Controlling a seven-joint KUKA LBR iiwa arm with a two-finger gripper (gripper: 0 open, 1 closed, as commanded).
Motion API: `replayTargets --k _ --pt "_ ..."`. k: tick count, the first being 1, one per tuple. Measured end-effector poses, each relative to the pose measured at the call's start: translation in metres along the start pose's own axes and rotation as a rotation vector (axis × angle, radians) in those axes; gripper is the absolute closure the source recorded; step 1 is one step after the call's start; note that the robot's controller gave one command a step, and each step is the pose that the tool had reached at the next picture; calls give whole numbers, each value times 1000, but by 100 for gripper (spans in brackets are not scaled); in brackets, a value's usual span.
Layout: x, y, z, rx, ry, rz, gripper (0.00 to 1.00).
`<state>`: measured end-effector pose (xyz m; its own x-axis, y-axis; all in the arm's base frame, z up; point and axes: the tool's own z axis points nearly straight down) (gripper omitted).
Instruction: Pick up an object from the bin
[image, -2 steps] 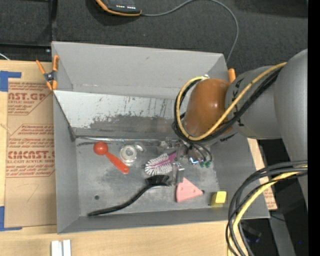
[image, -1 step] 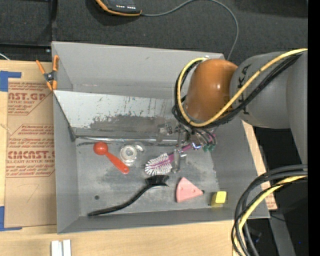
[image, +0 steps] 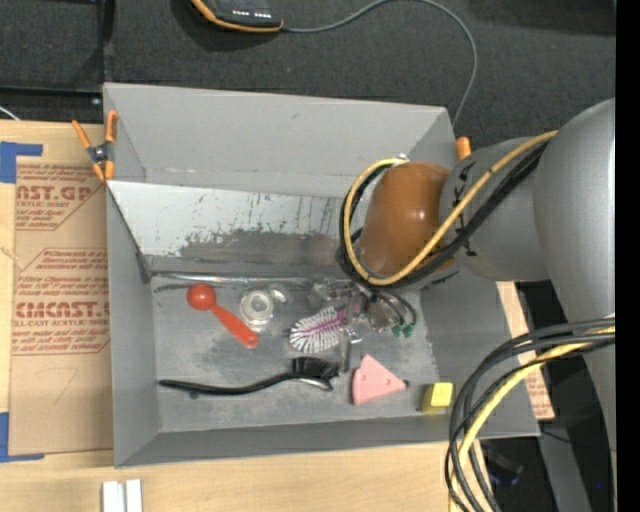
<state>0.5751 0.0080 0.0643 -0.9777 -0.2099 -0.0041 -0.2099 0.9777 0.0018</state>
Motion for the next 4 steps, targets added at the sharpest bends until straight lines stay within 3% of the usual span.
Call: replayTargets --k 1,2,4 --pt "-3 8 -6 7 -17 -234 0" --pt "-1 2 -2 -1 -1 -16 100" --pt "-1 2 -4 -1 -2 -17 100"
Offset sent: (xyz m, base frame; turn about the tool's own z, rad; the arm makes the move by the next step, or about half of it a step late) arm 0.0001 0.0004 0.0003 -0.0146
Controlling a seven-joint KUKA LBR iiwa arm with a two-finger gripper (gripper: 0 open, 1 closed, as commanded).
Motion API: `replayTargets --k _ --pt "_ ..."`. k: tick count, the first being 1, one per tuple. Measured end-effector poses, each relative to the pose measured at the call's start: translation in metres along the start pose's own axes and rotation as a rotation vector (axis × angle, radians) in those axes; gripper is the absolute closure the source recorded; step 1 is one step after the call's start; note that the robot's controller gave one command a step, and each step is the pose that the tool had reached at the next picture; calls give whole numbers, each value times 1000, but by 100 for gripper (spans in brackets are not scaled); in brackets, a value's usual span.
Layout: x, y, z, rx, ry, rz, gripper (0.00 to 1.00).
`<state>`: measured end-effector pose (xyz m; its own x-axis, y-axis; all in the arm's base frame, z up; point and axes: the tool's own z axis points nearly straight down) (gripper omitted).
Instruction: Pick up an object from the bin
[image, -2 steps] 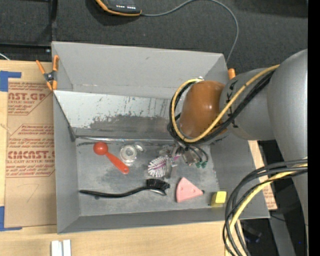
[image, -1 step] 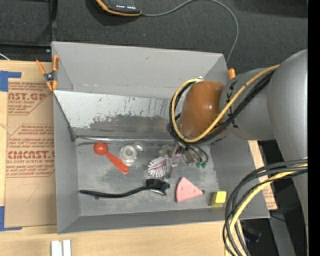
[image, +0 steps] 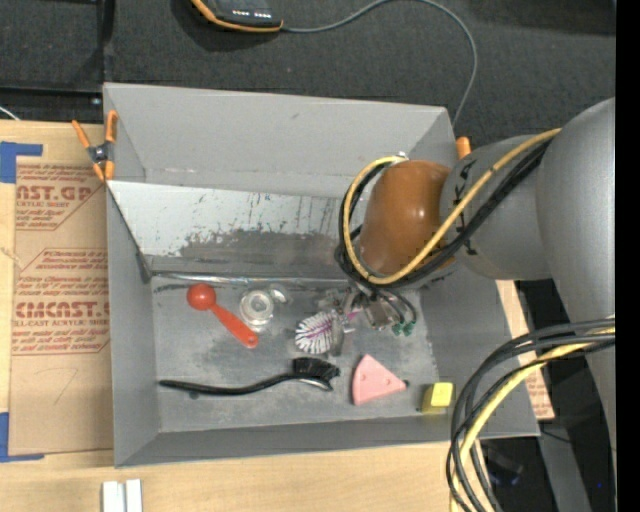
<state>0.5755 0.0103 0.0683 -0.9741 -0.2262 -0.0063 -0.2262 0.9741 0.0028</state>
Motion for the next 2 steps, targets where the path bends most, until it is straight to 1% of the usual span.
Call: replayTargets --k 1,2 --pt "2 1 -21 -1 7 0 100" --pt "1 1 -44 0 3 0 100"
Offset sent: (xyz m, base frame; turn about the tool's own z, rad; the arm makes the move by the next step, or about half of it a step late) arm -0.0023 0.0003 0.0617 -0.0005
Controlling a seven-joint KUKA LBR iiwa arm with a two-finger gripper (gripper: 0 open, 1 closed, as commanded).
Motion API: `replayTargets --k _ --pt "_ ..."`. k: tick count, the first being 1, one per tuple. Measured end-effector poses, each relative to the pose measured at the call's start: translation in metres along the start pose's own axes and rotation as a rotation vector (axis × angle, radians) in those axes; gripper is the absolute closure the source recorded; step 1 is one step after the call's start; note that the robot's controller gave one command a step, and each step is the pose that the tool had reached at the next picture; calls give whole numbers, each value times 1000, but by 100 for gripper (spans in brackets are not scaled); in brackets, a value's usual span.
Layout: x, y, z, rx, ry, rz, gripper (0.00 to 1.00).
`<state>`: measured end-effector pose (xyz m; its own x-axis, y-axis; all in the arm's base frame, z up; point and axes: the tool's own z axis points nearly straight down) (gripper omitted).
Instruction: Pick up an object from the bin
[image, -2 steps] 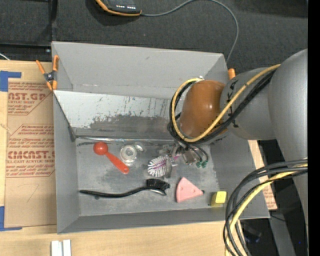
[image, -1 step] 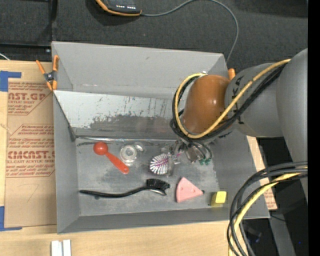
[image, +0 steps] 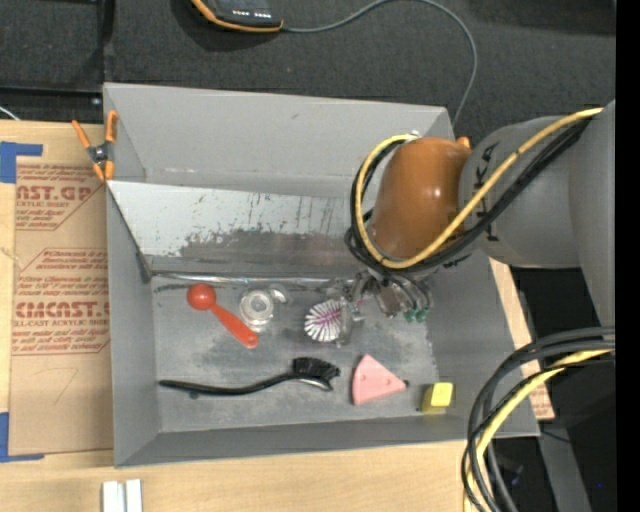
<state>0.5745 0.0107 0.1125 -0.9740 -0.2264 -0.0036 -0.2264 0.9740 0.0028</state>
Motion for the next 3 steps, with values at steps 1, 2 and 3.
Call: replayTargets --k 1,2,3 --pt "0 0 -17 0 1 0 100" --pt "1 1 -38 -1 4 0 100" --pt "0 1 -63 0 1 -1 100"
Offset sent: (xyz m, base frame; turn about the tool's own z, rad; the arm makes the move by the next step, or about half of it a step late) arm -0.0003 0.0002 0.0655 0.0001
